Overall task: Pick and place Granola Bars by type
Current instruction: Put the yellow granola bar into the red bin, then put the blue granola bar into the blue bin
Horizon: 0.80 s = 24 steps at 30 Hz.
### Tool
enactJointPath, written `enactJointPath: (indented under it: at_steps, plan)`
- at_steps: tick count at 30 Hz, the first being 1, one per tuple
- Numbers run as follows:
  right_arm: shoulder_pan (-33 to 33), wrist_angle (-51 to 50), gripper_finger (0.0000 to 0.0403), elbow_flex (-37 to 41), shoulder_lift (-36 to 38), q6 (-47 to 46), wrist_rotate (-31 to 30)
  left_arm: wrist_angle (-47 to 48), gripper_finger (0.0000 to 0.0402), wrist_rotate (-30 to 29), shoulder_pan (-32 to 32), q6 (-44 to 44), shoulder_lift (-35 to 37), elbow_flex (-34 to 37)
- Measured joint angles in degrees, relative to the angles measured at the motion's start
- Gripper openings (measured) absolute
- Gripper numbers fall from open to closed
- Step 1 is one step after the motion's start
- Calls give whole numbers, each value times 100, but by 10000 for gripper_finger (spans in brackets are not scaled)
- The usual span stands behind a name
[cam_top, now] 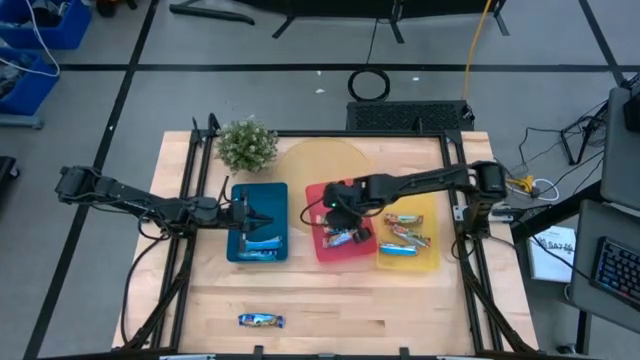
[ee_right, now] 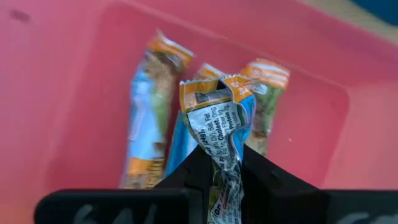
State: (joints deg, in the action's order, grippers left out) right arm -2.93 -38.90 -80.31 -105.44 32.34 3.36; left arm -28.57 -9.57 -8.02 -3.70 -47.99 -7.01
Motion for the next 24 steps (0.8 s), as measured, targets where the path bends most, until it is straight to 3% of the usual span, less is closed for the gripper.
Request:
enactJointPath:
  at_steps: [8,19,24]
  plan:
    - [-4,108,51,-4,-244,-57,4,66,37,57,-4,303,0,0]
    - [1,480,130,-11,-70,-527,-170,193,37,101,-6,616,0,0]
    - [1,78,135,-9,433,-675,-338,279,37,85,-6,666,1,0]
